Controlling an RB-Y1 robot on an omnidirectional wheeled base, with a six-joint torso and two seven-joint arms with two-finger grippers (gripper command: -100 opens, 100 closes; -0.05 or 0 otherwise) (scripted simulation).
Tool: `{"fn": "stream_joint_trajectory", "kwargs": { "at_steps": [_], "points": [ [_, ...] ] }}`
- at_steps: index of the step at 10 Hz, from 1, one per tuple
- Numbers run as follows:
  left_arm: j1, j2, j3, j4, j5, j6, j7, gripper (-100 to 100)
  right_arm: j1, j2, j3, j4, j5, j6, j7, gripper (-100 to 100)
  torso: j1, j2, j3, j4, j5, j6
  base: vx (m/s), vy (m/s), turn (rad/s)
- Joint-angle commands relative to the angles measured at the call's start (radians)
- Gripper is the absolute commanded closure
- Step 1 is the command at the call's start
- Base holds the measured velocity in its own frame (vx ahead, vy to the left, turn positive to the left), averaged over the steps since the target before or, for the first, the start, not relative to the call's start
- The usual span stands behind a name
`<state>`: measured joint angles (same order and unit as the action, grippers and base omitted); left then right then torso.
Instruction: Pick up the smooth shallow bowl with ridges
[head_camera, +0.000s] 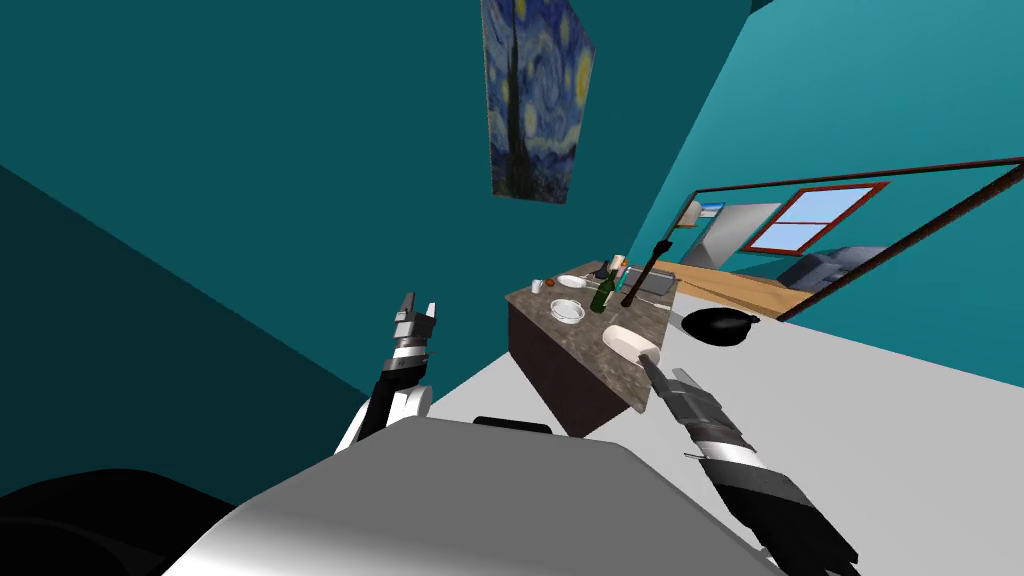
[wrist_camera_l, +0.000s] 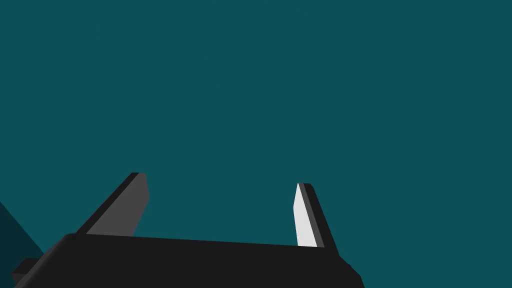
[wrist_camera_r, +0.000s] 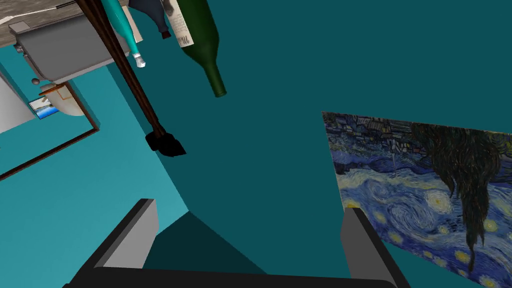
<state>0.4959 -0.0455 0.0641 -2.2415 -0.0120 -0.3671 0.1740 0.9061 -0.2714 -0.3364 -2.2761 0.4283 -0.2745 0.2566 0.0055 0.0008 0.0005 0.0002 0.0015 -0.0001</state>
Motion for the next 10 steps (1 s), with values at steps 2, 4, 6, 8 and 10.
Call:
{"fn": "stream_joint_trajectory", "kwargs": {
  "at_steps": [2,4,6,8,10],
  "points": [
    [0.0,0.0,0.0,0.0,0.0,0.0,0.0,0,0.063,-0.006,-0.027,0.017,0.06,0.019,0.033,-100,0.001,-0.002,-0.001,0.0,0.0,0.0,0.059,0.104,0.163],
    [0.0,0.0,0.0,0.0,0.0,0.0,0.0,0,0.126,-0.033,-0.061,0.041,0.125,0.056,0.068,-100,0.0,-0.002,-0.001,0.0,0.0,0.0,0.076,0.09,0.193],
    [0.0,0.0,0.0,0.0,0.0,0.0,0.0,0,0.169,-0.047,-0.075,0.054,0.171,0.076,0.085,-100,-0.002,-0.003,-0.002,-0.001,0.0,0.001,0.075,0.065,0.118],
    [0.0,0.0,0.0,0.0,0.0,0.0,0.0,0,0.214,-0.063,-0.087,0.068,0.208,0.097,0.102,-100,-0.001,-0.004,-0.002,-0.001,0.0,0.0,0.088,0.067,0.135],
    [0.0,0.0,0.0,0.0,0.0,0.0,0.0,0,0.287,-0.094,-0.104,0.098,0.274,0.14,0.134,-100,-0.003,-0.003,-0.002,-0.001,-0.001,0.0,0.1,0.048,0.163]
  ]
}}
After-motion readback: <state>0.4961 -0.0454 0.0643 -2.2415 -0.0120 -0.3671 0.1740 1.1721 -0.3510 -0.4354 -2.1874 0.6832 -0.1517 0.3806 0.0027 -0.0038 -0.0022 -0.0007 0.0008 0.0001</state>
